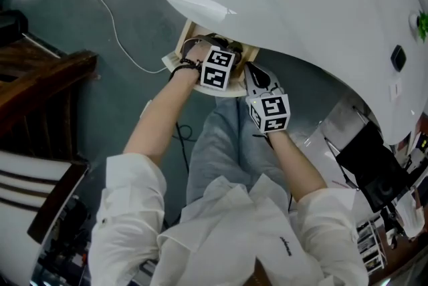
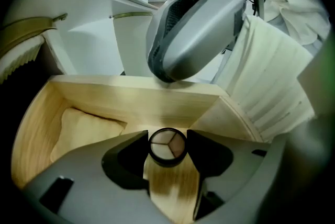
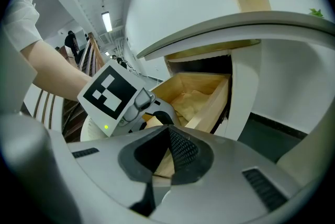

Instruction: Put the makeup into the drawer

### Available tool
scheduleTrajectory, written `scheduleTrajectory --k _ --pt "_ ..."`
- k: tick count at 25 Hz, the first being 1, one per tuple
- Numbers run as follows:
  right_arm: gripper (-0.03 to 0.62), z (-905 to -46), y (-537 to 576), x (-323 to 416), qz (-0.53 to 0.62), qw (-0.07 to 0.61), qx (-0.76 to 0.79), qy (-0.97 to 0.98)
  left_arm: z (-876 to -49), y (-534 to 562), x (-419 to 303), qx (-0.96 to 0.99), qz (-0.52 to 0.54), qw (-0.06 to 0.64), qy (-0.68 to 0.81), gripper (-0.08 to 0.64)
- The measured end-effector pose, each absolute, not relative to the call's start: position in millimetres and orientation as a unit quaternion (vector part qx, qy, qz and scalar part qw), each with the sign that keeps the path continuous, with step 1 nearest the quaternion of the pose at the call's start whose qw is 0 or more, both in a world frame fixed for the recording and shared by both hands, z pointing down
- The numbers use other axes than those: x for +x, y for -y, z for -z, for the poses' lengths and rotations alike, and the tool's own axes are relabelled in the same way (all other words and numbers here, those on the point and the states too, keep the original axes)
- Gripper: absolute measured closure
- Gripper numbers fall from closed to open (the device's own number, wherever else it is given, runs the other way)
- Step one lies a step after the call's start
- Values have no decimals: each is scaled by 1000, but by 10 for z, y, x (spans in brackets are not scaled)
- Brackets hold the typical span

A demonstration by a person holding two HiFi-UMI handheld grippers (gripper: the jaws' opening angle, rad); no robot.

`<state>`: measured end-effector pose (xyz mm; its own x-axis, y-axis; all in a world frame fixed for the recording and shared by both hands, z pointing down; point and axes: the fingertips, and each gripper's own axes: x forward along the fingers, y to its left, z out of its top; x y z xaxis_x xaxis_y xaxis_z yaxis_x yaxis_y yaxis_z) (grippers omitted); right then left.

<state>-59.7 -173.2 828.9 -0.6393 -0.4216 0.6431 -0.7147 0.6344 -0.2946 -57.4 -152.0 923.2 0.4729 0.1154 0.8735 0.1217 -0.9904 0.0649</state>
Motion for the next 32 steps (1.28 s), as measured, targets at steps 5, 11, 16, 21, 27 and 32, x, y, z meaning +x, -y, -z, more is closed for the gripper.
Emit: scheduleTrajectory --k 5,11,16,21,27,32 --pt "575 -8293 1731 -576 -277 263 333 862 -9361 1511 -551 -858 509 7 71 316" --pt "575 -8309 1725 -578 -281 263 336 860 -9395 1481 -548 -854 514 21 79 316" --pt "575 -8310 1720 -590 -282 262 336 860 -9440 1464 -567 -849 521 27 85 316" --pt "575 -8302 1707 -601 -280 263 329 863 -9472 1464 -587 -844 529 34 86 316" --pt "575 -8256 1657 -584 -280 260 324 866 -9411 1494 -572 -851 518 38 78 316" --pt "575 -8063 1612 -523 -275 250 316 873 -9062 1580 -527 -865 492 78 54 446"
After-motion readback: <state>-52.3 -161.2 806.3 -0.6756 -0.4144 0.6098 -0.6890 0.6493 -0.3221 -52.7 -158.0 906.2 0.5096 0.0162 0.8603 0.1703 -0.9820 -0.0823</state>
